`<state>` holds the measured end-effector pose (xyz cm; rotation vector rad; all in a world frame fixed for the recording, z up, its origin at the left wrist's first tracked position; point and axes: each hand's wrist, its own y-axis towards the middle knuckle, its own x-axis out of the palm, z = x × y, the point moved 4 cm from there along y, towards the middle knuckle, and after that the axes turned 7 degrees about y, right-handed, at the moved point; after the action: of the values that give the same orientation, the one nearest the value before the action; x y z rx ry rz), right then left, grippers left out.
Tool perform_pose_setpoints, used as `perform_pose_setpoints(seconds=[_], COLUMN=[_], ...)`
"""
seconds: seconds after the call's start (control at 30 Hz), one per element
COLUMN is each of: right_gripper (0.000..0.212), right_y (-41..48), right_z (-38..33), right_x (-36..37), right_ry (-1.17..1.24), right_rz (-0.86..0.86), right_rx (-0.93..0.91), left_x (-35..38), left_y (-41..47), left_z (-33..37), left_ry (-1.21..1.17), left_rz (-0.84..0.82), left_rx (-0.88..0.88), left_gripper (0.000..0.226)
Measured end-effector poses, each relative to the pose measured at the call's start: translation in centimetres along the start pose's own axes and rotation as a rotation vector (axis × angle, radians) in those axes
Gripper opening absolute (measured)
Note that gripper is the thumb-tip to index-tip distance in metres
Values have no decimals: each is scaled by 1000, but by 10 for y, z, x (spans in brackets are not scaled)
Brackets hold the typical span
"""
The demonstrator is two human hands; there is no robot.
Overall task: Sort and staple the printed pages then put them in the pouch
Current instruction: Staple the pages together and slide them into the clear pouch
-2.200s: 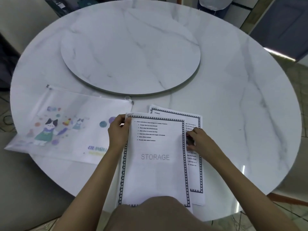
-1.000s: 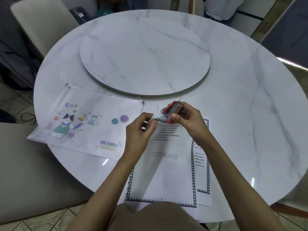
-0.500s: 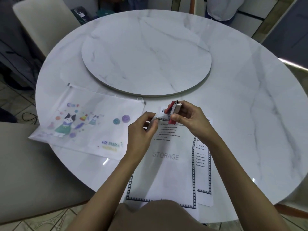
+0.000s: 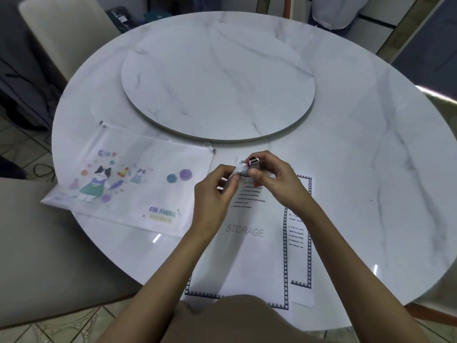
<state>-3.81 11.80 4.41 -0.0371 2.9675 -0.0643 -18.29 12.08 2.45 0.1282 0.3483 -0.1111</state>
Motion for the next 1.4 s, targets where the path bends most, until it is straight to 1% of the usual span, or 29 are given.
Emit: perform_pose_setpoints(seconds=[0.07,0.2,0.4,0.47,0.53,0.63,0.77,0.87,1.0,1.17,1.27,1.4], right_gripper=[13,13,17,27,38,45,46,49,49,48,45,41], right_y=[0,2,2,1,1,2,2,0,-2,-3,-4,-4], right_z=[1,3,3,1,1,-1,-6,-6,-8,-12,-13,-14], right_x=[-1,-6,-12,-13,-14,-15,-12,-7,-2,0,-1,-5], right_ry=[-14,-51,-67,-99,-180,-236,-310,-298,-302,-270,-259,-225], right_rz=[23,27,-118,-166,-201,-227,-160,-101,-44,-53,-21,19], right_rx=[12,62,164,189,206,209,144,115,73,68,55,52], left_x=[1,2,3,2,2,1,-1,-4,-3,-2,-3,-2], left_y=[-1,-2,-1,-2,-2,-2,-2,-1,-1,-2,-2,-6], left_z=[1,-1,-7,-7,-8,-9,-6,-5,-4,-1,1,-4], left_ry=[3,5,-2,-6,-3,5,6,3,1,11,-2,-3], left_rz=[-1,2,17,24,30,33,59,89,84,59,53,10], left_rx=[-3,-20,-42,-47,-49,-48,-52,-56,-48,-23,-21,-30], left_gripper=[21,18,13,15,14,14,20,22,21,22,18,7])
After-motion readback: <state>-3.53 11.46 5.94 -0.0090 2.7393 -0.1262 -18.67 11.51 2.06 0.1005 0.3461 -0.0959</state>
